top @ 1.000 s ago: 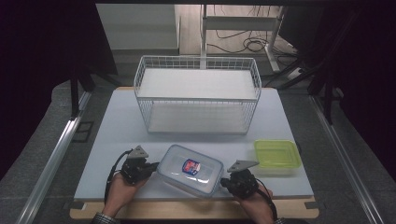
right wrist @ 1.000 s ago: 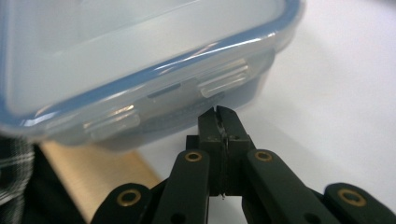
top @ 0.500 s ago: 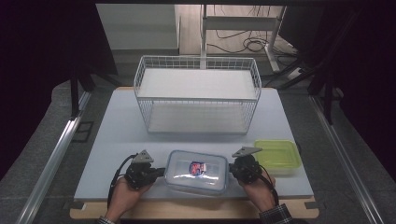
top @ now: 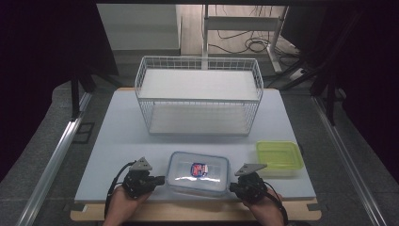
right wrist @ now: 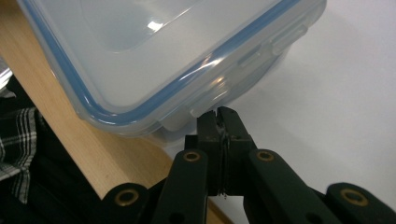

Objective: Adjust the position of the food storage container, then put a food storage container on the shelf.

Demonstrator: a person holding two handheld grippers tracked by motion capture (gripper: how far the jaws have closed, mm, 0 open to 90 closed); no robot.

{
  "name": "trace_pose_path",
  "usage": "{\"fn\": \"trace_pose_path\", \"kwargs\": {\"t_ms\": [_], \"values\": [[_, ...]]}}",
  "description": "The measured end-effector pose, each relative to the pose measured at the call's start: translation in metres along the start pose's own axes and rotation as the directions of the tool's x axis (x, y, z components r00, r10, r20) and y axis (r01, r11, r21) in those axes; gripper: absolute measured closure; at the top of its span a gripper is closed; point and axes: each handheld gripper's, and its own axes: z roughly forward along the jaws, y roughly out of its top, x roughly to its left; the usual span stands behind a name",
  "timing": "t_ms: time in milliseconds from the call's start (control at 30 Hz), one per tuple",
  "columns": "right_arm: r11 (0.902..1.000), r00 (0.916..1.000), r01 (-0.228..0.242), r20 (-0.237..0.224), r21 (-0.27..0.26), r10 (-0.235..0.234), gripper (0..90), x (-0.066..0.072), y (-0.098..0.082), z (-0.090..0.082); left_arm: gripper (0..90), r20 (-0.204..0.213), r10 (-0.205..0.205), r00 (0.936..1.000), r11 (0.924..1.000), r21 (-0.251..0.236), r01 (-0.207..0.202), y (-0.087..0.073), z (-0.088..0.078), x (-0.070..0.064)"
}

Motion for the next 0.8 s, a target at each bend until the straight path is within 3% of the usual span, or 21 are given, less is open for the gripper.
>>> {"fn": "trace_pose_path", "kwargs": {"t_ms": [100, 300, 367, 433, 467, 500, 600, 733, 800], "values": [[0.9999, 0.9997, -0.012, 0.023, -0.001, 0.012, 88.6, -0.007, 0.005, 0.005, 90.0, -0.015, -0.005, 0.9999, 1.0000, -0.004, 0.005, 0.003, 0.002, -0.001], [0.9998, 0.9996, -0.020, 0.019, -0.006, 0.020, 88.3, -0.017, 0.013, 0.011, 90.0, -0.007, -0.022, 0.9997, 0.9996, -0.017, 0.021, 0.004, 0.003, 0.004], [0.9998, 0.9997, -0.016, 0.019, -0.012, 0.016, 85.0, -0.018, 0.012, 0.010, 89.9, -0.033, -0.008, 0.9994, 0.9999, -0.009, 0.007, 0.003, 0.001, 0.004], [0.9996, 0.9986, -0.004, 0.053, -0.027, 0.005, 81.0, -0.018, 0.010, 0.004, 87.5, -0.077, 0.002, 0.9970, 1.0000, 0.002, -0.002, 0.002, -0.002, 0.008], [0.9991, 0.9980, -0.004, 0.063, -0.041, 0.006, 78.4, -0.018, 0.008, 0.000, 85.7, -0.080, -0.005, 0.9968, 1.0000, -0.002, 0.005, 0.001, -0.003, 0.010], [0.9988, 0.9977, 0.002, 0.068, -0.049, 0.001, 75.2, -0.019, 0.007, -0.003, 82.3, -0.080, -0.017, 0.9966, 0.9998, -0.007, 0.017, 0.000, -0.005, 0.013], [0.9964, 0.9949, 0.007, 0.100, -0.085, 0.002, 61.5, -0.024, 0.004, -0.010, 59.9, -0.107, -0.031, 0.9938, 0.9994, -0.018, 0.029, -0.002, -0.011, 0.019], [0.9933, 0.9953, -0.009, 0.095, -0.116, 0.020, 48.6, -0.030, 0.003, -0.016, 36.9, -0.108, -0.058, 0.9924, 0.9971, -0.055, 0.052, -0.002, -0.014, 0.024], [0.9908, 0.9958, -0.017, 0.087, -0.135, 0.028, 42.8, -0.032, 0.003, -0.019, 24.1, -0.112, -0.052, 0.9923, 0.9966, -0.070, 0.044, -0.002, -0.015, 0.025]]}}
